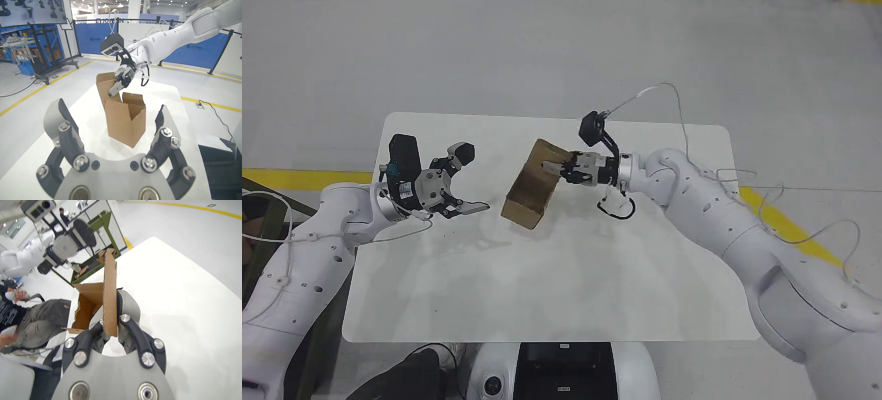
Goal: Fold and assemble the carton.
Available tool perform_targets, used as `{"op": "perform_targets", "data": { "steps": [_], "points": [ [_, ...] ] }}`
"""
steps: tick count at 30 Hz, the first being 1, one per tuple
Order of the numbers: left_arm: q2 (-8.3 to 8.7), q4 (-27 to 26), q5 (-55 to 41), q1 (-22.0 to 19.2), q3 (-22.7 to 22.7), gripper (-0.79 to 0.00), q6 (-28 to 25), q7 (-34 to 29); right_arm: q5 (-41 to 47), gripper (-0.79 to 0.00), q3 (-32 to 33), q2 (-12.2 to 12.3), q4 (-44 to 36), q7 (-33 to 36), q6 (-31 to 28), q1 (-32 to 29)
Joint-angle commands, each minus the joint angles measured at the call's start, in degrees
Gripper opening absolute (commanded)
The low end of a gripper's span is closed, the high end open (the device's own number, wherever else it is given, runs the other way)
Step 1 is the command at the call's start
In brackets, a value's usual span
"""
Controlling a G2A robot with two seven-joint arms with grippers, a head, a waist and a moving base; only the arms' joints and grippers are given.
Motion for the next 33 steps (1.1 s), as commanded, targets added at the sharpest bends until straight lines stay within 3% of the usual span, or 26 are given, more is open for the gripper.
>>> {"op": "perform_targets", "data": {
  "steps": [1,9,18,33],
  "points": [
    [0.00,0.0,0.0,0.0,0.0,0.000,0.0,0.0,1.0,-0.785,1.8,0.9,-2.1,-1.6,2.6,-1.9],
    [0.00,0.0,0.0,0.0,0.0,0.000,0.0,0.0,-1.0,-0.785,12.1,7.1,-17.9,-8.0,14.4,-13.2],
    [0.00,0.0,0.0,0.0,0.0,0.000,0.0,0.0,-3.9,-0.785,24.8,13.0,-38.0,-4.0,23.9,-26.6],
    [0.00,0.0,0.0,0.0,0.0,0.000,0.0,0.0,-4.0,-0.785,25.3,13.1,-38.6,-3.9,24.1,-27.1]
  ]
}}
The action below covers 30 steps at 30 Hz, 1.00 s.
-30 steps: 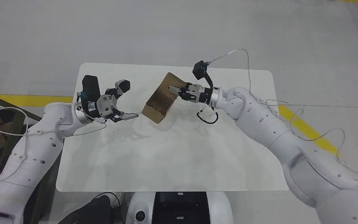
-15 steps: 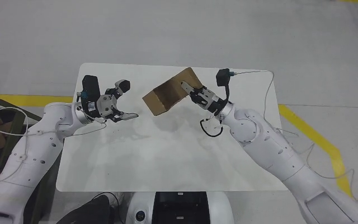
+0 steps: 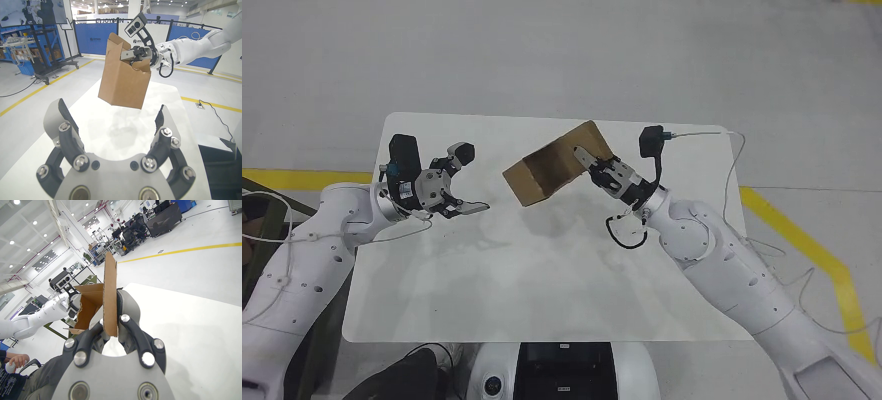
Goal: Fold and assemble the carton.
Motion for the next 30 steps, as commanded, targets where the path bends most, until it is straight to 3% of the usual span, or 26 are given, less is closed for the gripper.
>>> {"op": "perform_targets", "data": {
  "steps": [1,5,10,12,17,20,30],
  "points": [
    [0.00,0.0,0.0,0.0,0.0,0.000,0.0,0.0,0.0,-0.785,0.0,0.0,0.0,0.0,0.0,0.0],
    [0.00,0.0,0.0,0.0,0.0,0.000,0.0,0.0,3.3,-0.785,1.3,-0.2,-0.9,-2.0,1.8,-2.0],
    [-0.59,-3.6,4.4,1.2,0.4,0.000,3.5,2.0,7.9,-0.785,2.6,-0.6,-2.1,-3.7,4.2,-5.9],
    [-0.86,-4.6,9.2,2.0,1.0,0.000,2.5,7.6,12.0,-0.785,3.5,-0.8,-3.0,-4.5,4.2,-7.8],
    [-1.47,-2.6,23.4,4.3,2.6,0.000,7.6,24.2,16.3,-0.785,5.0,-1.1,-4.9,-9.0,3.6,-13.1],
    [-1.80,-0.1,28.3,4.5,4.2,0.000,9.4,30.0,16.4,-0.785,5.3,-1.4,-6.5,-10.7,2.9,-15.6],
    [-3.35,2.3,32.7,0.4,9.1,0.000,8.1,27.9,15.7,-0.785,3.6,-2.8,-9.9,-11.0,3.3,-19.9]
  ]
}}
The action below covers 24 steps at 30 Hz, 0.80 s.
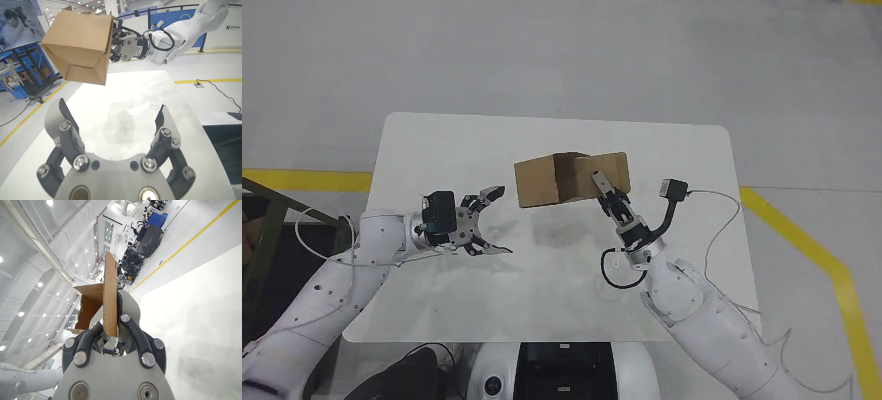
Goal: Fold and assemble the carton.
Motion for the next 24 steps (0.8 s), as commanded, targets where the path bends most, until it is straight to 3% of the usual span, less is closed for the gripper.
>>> {"op": "perform_targets", "data": {
  "steps": [1,13,24],
  "points": [
    [-0.24,0.0,-0.7,-0.7,0.3,0.000,-0.2,-1.3,0.5,-0.785,-0.3,-0.3,-0.2,-0.2,0.3,-0.4],
    [-1.89,0.3,-9.0,-4.1,1.4,0.000,-1.9,-15.8,1.9,-0.785,-0.6,-1.9,0.6,0.5,-1.0,-3.3],
    [-3.44,-1.6,-11.8,-6.0,3.6,0.000,-1.9,-18.4,5.4,-0.785,-0.3,-3.2,0.2,1.6,-0.8,-5.2]
  ]
}}
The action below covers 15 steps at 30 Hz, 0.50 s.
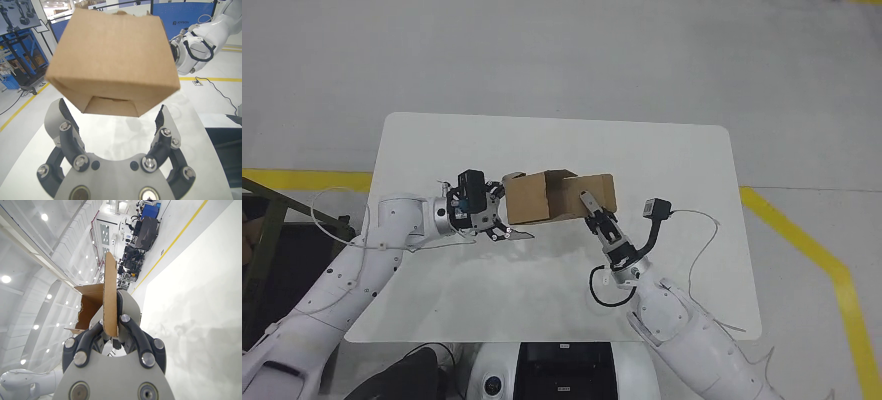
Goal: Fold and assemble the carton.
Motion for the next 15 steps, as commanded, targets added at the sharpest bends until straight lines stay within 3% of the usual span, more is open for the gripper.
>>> {"op": "perform_targets", "data": {
  "steps": [1,7,10,15],
  "points": [
    [-0.23,0.1,-0.2,-0.3,0.3,0.000,0.0,-0.2,0.3,-0.785,0.2,-0.2,0.0,0.0,0.0,-0.2],
    [-0.87,0.8,-1.1,-0.9,0.9,0.000,-0.3,0.0,2.4,-0.785,0.8,-0.7,-0.3,1.1,-0.1,-1.2],
    [-1.11,0.9,-0.8,-1.1,1.1,-0.058,-0.5,-0.1,2.9,-0.785,1.1,-0.9,-0.5,2.1,0.1,-1.3],
    [-1.45,1.1,-0.8,-1.3,1.1,-0.068,-0.7,-0.2,2.9,-0.785,1.6,-1.3,-0.5,3.4,0.5,-1.5]
  ]
}}
